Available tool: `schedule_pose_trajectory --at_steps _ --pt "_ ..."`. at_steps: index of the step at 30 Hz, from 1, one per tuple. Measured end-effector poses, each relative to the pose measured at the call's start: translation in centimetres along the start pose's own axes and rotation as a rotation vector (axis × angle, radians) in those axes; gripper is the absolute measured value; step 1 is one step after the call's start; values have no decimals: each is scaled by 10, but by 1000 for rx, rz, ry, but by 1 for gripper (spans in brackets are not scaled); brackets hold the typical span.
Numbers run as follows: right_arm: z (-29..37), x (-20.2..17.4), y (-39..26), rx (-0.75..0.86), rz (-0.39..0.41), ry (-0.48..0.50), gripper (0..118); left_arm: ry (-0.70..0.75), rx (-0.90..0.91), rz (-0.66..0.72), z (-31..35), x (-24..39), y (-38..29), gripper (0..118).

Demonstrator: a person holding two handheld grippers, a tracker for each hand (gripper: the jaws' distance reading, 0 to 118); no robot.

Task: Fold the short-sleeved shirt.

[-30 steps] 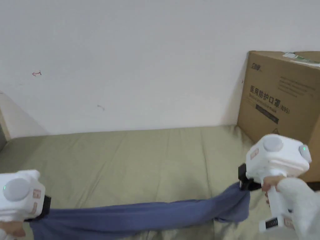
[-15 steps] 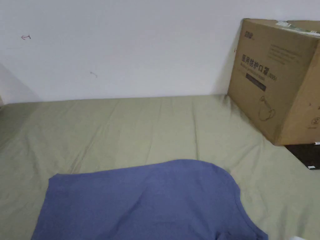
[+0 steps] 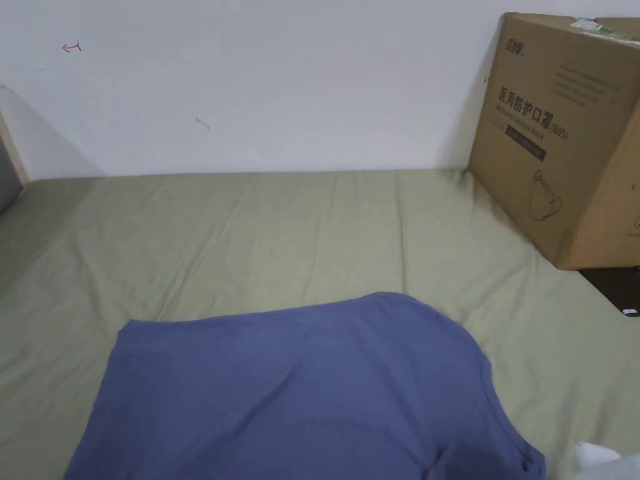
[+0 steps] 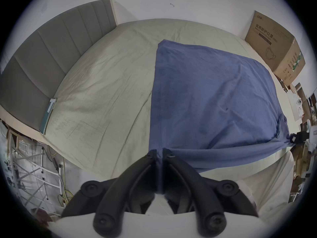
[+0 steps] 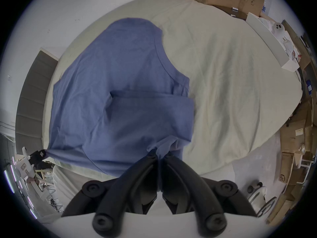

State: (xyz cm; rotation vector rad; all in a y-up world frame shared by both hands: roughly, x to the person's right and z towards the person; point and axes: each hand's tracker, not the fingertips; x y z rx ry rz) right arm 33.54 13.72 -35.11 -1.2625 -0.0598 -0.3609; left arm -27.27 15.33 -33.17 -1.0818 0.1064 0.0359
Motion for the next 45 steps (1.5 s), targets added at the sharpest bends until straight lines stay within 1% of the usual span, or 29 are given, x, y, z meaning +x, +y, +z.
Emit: schedule_pose_trajectory --at_steps 1,2,3,4,9,10,11,12,13,15,17,21,22,23,24,25,26,31,34,35,36,37,38,39,41,42,43,44,45 --pt "0 -2 2 1 6 -3 27 12 -4 2 1 1 1 40" --pt "2 -7 1 6 18 -27 35 59 -24 -15 3 0 2 49" --pt "3 -10 3 7 50 -69 59 63 -18 -21 7 -2 3 69" --pt "8 -14 5 24 79 -85 76 55 -1 -21 13 -3 4 77" --pt "40 -42 28 169 145 -42 77 -19 92 74 41 -10 32 75" --pt "45 -50 34 201 148 -22 75 -39 107 85 41 -9 40 70" --pt "46 -58 39 221 159 -5 69 -44 133 101 39 -8 45 55" --pt "46 -66 45 235 163 -1 35 -48 148 121 33 -6 52 17" --pt "41 -73 50 234 157 -1 0 -45 127 121 24 -3 58 0" --pt "23 -84 64 212 113 30 0 -92 51 124 4 1 68 0" --pt "5 -94 72 176 118 50 0 -111 31 169 -14 8 77 0" --pt "-24 -111 89 137 151 45 0 -125 18 122 -52 13 131 0" --pt "-25 -118 90 122 149 52 0 -119 40 109 -60 14 148 10" --pt "-30 -119 95 110 145 58 0 -116 51 105 -69 14 166 33" --pt "-36 -120 100 109 138 60 0 -117 59 119 -83 14 188 69" --pt "-41 -121 104 107 136 64 0 -125 56 138 -96 13 207 90" --pt "-42 -122 108 100 132 65 0 -136 45 153 -110 13 226 97" --pt "-58 -120 121 70 127 63 0 -93 23 183 -178 14 299 93" --pt "-61 -114 126 62 124 53 0 -49 19 160 -206 24 312 93" --pt "-62 -110 128 58 120 55 0 -45 -20 162 -216 26 311 89" --pt "-63 -107 130 52 105 60 0 -53 -73 159 -226 32 307 58" --pt "-62 -103 133 48 92 66 0 -57 -137 158 -236 37 300 16" --pt "-63 -93 142 50 82 71 0 24 -107 127 -235 41 293 8" --pt "-62 -89 148 54 76 76 0 -23 -41 121 -229 42 292 6" --pt "-58 -83 166 72 64 91 0 -28 -41 121 -221 40 290 5" --pt "-57 -80 181 75 55 101 7 -39 -44 114 -218 37 289 5" --pt "-54 -79 195 74 55 104 27 -52 -45 125 -214 35 289 5" --pt "-54 -77 209 82 47 116 52 -64 -42 136 -210 33 290 4" --pt "-54 -76 227 87 44 136 69 -74 -41 137 -203 31 291 4"
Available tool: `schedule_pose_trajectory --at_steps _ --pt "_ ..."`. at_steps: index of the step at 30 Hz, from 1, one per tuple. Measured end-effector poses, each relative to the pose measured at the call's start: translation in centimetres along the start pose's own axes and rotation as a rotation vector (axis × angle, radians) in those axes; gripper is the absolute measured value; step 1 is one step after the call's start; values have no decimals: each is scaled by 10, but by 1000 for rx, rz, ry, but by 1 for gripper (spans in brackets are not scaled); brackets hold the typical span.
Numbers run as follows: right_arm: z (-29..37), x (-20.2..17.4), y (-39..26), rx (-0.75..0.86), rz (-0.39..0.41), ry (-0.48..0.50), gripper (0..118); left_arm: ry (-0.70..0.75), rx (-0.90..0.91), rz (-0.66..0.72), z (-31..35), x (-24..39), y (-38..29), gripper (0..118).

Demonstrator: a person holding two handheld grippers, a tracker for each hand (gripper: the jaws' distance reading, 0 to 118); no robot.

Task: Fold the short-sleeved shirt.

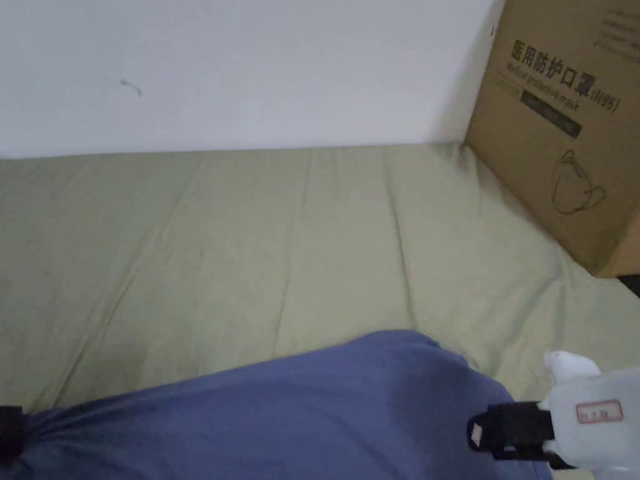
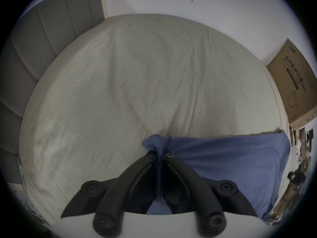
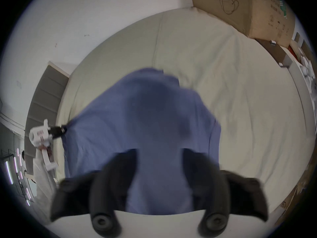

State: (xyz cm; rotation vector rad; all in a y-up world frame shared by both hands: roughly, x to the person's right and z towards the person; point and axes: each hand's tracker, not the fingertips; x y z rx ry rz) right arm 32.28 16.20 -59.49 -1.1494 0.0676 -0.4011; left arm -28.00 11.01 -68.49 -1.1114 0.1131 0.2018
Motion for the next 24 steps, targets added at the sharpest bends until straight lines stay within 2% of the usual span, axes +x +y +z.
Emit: schedule_pose_trajectory --at_steps 3,4,5,7,11,15,17,18,19,20,21,24 --pt "-12 -1 56 48 -27 18 69 -14 19 -11 12 -2 -1 4" --pt "-23 0 77 35 -30 31 69 -17 19 -14 13 -2 -1 4" --pt "-33 -1 95 -1 -65 32 69 -17 22 -16 15 -2 -2 4" --pt "-59 -6 121 -47 -94 -9 69 -15 25 -22 16 -1 -2 4" --pt "-105 -23 146 -110 -53 -78 69 -13 22 -36 15 -2 -2 4" --pt "-139 -37 143 -131 38 -182 65 -11 19 -50 12 -3 -4 4" --pt "-140 -44 140 -117 133 -198 65 -9 16 -65 12 -3 -6 4" --pt "-136 -46 139 -103 148 -207 57 -6 15 -76 13 -2 -7 4" --pt "-132 -48 140 -104 139 -195 43 -3 16 -84 14 -2 -7 4" --pt "-127 -49 141 -88 121 -193 20 -4 15 -90 15 -1 -6 4" --pt "-122 -49 145 -83 105 -176 5 -6 15 -90 18 -1 -6 4" --pt "-112 -54 142 -91 133 -188 5 -9 27 -79 27 -1 -5 4"
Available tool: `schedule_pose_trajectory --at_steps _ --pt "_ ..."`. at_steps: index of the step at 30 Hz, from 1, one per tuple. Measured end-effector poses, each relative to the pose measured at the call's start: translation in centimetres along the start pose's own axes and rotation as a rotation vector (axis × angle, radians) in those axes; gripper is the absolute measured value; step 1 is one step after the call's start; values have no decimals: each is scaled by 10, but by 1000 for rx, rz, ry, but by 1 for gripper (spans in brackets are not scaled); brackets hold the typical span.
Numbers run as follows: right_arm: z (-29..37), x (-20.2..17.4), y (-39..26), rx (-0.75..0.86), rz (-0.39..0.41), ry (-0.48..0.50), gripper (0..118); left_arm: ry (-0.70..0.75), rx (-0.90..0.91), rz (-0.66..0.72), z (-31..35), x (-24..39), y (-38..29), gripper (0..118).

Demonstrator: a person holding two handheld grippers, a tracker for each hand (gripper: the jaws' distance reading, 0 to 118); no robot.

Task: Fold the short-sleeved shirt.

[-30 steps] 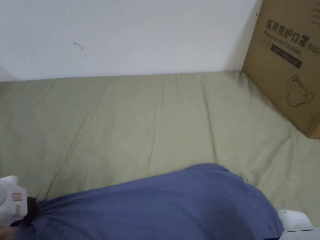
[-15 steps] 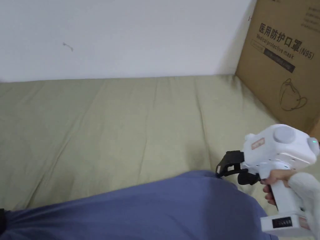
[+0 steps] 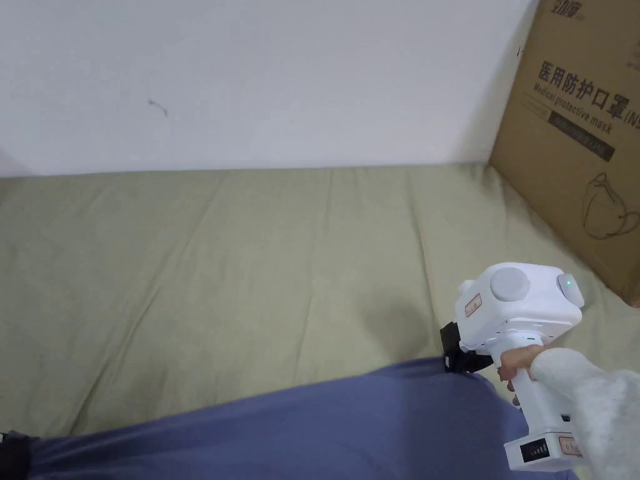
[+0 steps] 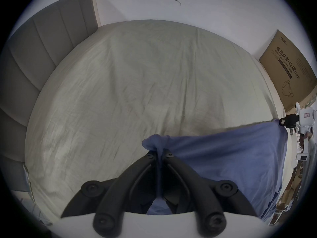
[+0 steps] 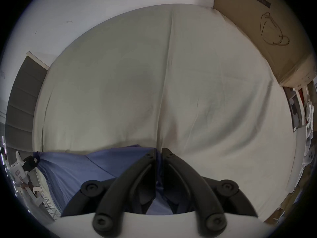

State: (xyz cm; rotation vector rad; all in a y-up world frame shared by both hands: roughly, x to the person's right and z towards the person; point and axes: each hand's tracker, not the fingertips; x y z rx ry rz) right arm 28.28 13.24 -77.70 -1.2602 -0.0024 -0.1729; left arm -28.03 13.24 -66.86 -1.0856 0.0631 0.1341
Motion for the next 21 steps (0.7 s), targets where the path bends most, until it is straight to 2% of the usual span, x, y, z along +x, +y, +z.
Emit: schedule_pose_trajectory --at_steps 2,4,7,10,14,21 --pt "13 5 0 38 -56 29 5 -5 7 0 10 0 3 4" --pt "35 11 -2 57 -100 119 5 -3 23 -17 25 2 7 4" --pt "75 13 1 124 -75 101 5 -27 74 -15 57 3 16 4" --pt "121 21 4 186 -120 145 5 -36 132 -17 95 8 26 4" --pt "188 29 3 272 -119 153 5 -64 229 -45 156 19 46 4" --pt "306 43 18 465 -207 219 5 -90 408 -77 260 43 89 4"
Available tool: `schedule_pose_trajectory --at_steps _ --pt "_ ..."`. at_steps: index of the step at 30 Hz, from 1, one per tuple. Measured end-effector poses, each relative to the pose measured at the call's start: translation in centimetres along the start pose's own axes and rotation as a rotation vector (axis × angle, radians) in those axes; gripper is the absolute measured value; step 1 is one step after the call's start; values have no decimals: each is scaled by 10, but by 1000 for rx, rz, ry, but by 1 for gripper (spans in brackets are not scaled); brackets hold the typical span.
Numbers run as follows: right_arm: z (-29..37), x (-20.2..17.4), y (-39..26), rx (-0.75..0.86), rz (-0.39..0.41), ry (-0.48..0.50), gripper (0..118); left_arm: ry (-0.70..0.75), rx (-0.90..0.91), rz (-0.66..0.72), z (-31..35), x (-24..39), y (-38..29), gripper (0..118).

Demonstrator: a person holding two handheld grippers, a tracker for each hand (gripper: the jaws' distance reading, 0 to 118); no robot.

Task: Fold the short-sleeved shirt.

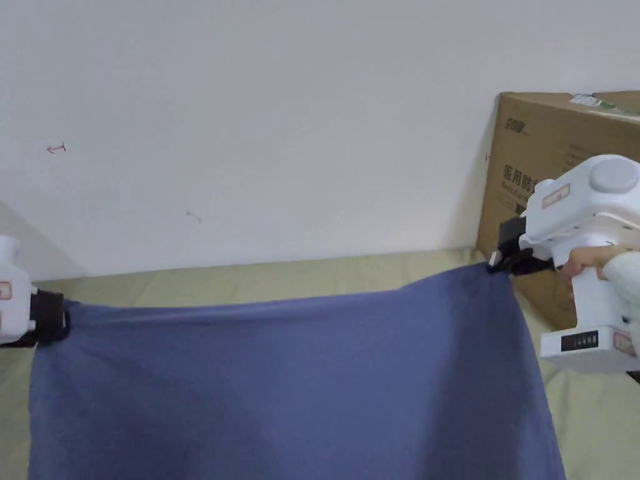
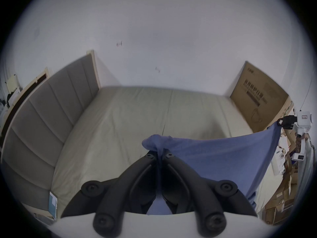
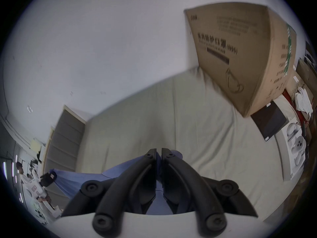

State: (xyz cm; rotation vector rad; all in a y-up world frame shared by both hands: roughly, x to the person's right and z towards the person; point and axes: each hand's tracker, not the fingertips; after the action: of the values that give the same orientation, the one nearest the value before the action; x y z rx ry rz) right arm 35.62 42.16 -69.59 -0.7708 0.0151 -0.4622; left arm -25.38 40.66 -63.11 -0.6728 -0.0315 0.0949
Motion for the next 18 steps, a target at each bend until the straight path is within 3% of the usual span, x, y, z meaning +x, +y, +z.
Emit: schedule_pose_trajectory --at_steps 6,10,18 --pt "67 -38 72 117 4 15 5 -10 91 23 35 10 75 4" --pt "113 -75 112 213 65 5 5 9 173 -17 58 17 122 4" --pt "186 -128 140 333 88 33 5 27 280 -19 103 19 180 4"
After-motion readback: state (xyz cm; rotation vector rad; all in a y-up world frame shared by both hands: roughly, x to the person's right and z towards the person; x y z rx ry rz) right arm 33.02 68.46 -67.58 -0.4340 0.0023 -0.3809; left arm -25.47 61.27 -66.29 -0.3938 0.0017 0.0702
